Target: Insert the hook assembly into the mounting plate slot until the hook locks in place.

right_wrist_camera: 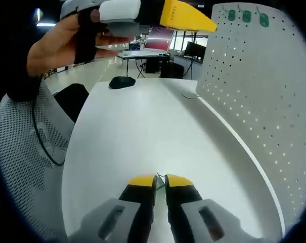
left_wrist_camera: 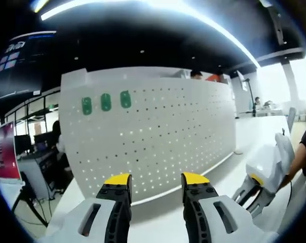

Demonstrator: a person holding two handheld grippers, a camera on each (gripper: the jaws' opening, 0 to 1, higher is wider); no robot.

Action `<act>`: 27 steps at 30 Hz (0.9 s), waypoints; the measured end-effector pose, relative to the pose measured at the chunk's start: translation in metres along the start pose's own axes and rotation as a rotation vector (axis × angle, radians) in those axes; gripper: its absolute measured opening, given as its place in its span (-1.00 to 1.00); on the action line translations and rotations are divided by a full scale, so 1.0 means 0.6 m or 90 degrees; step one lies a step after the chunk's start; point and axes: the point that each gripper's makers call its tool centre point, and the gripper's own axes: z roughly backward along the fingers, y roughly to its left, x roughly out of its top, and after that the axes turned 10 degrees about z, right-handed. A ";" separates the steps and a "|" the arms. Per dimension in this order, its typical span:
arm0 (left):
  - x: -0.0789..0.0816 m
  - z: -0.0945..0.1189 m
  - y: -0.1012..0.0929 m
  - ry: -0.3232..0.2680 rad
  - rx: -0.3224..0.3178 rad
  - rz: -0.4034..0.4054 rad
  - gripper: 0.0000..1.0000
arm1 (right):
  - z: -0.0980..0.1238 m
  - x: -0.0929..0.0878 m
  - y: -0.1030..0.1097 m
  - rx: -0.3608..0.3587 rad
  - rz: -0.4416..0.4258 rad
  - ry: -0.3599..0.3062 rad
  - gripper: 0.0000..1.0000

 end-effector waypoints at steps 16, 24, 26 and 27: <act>-0.004 0.001 0.004 0.006 0.004 0.002 -0.25 | -0.008 -0.009 0.000 0.007 0.006 0.012 -0.98; -0.007 0.000 0.000 0.010 -0.001 0.000 -0.26 | -0.010 -0.006 -0.001 0.003 0.007 0.011 -0.97; -0.007 0.000 0.000 0.010 -0.002 0.001 -0.26 | -0.010 -0.005 -0.001 0.003 0.008 0.009 -0.97; -0.007 0.000 0.000 0.010 -0.002 0.001 -0.27 | -0.010 -0.006 -0.001 0.003 0.009 0.010 -0.97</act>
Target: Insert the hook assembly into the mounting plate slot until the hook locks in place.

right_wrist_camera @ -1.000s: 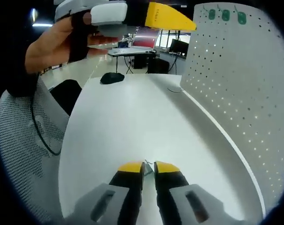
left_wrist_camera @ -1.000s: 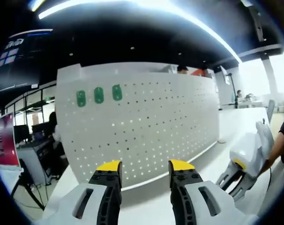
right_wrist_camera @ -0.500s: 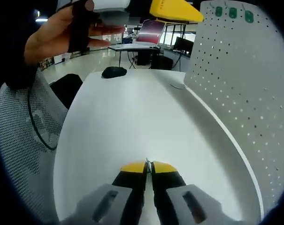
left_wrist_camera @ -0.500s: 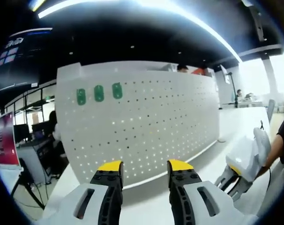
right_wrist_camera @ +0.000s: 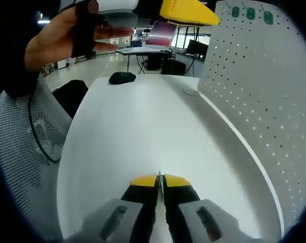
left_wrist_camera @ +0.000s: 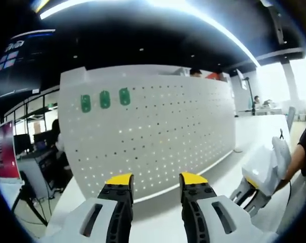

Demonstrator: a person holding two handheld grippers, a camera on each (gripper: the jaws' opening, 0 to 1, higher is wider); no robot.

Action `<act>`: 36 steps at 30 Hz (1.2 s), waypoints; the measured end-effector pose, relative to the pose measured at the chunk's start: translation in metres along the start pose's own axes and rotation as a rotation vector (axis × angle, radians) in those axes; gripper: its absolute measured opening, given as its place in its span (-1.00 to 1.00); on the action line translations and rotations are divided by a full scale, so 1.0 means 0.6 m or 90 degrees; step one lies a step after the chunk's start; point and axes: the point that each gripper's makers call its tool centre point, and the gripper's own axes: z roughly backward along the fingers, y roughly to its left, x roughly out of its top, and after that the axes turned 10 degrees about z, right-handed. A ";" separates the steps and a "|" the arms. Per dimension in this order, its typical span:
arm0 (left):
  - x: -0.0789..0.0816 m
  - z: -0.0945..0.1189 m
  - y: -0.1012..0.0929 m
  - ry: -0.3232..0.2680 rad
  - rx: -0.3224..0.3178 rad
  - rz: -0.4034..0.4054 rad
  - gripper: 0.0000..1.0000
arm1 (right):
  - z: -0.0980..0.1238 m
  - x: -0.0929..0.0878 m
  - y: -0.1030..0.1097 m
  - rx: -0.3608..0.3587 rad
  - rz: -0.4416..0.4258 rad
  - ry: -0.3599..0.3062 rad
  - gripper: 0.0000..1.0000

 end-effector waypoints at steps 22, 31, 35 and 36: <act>-0.007 -0.002 -0.012 0.011 -0.016 -0.007 -0.31 | 0.044 0.021 -0.055 -0.073 -0.037 -0.044 -1.00; -0.016 -0.006 -0.030 0.023 -0.039 -0.020 -0.32 | 0.100 0.043 -0.121 -0.153 -0.121 -0.119 -1.00; -0.019 -0.007 -0.041 0.026 -0.052 -0.024 -0.32 | 0.120 0.043 -0.139 -0.176 -0.145 -0.133 -1.00; -0.021 -0.008 -0.044 0.028 -0.057 -0.026 -0.32 | 0.124 0.043 -0.142 -0.180 -0.149 -0.136 -1.00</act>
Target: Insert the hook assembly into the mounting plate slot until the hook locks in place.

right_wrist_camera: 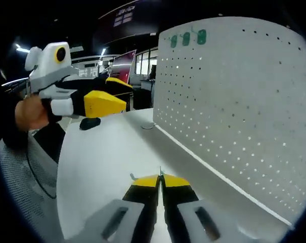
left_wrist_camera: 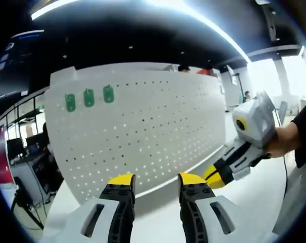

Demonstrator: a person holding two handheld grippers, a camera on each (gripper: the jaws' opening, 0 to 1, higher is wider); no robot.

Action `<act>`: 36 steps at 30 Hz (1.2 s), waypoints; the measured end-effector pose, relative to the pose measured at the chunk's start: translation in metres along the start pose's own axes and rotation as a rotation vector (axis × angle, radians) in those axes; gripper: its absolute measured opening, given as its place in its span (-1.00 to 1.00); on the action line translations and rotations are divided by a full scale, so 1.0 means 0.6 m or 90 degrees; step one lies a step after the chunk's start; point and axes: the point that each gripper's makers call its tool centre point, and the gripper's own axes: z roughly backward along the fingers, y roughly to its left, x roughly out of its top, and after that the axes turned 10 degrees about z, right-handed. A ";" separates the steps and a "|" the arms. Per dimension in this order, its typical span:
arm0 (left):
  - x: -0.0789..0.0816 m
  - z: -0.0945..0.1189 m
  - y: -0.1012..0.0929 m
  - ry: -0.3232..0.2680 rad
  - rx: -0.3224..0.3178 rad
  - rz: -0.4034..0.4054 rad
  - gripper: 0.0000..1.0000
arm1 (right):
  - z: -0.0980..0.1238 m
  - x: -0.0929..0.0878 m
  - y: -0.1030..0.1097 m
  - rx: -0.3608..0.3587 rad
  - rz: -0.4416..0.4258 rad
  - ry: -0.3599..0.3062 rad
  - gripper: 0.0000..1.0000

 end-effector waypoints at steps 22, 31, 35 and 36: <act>-0.019 -0.010 -0.063 0.028 -0.077 -0.047 -0.34 | 0.045 0.095 -0.020 -0.031 -0.060 -0.101 -1.00; -0.015 -0.009 -0.076 0.020 -0.097 -0.045 -0.46 | 0.048 0.126 0.007 -0.012 -0.046 -0.118 -1.00; -0.009 -0.008 -0.079 0.012 -0.102 -0.042 -0.53 | 0.051 0.135 0.015 -0.006 -0.046 -0.125 -1.00; -0.008 -0.007 -0.081 0.010 -0.103 -0.044 -0.56 | 0.052 0.138 0.017 -0.005 -0.047 -0.127 -1.00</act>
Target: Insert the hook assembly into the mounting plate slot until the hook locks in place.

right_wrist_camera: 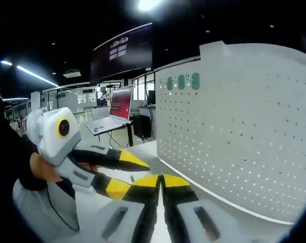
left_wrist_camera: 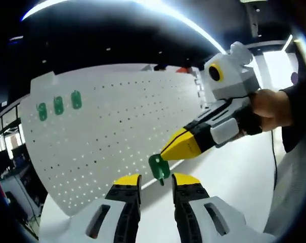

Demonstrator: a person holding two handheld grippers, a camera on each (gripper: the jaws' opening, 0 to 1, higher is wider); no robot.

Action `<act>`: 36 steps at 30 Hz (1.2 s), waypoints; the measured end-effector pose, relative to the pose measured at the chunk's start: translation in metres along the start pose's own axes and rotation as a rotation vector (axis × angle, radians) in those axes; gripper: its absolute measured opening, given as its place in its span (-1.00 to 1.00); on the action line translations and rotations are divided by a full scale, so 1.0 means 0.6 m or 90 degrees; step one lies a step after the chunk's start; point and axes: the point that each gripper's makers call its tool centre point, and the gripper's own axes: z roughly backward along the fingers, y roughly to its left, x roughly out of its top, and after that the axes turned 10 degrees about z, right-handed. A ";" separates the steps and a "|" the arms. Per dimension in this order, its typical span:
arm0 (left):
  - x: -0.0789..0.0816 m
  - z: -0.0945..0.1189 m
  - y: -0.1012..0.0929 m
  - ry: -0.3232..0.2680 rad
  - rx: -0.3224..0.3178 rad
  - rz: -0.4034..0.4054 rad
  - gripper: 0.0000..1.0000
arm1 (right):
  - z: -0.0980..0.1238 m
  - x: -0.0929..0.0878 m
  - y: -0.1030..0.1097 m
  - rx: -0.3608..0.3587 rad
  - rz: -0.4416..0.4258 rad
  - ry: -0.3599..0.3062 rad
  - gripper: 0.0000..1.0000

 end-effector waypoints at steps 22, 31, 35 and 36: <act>0.014 -0.001 -0.013 -0.026 -0.023 0.000 -0.90 | 0.006 0.013 0.015 -0.003 -0.003 -0.005 -1.00; 0.015 -0.001 -0.010 -0.026 -0.021 0.020 -0.93 | 0.008 0.010 0.014 -0.005 -0.012 -0.006 -1.00; 0.013 0.000 -0.009 -0.024 -0.020 0.023 -0.93 | 0.006 0.010 0.015 -0.003 -0.018 -0.006 -1.00; 0.013 0.000 -0.008 -0.024 -0.020 0.025 -0.93 | 0.006 0.010 0.016 -0.001 -0.022 -0.005 -1.00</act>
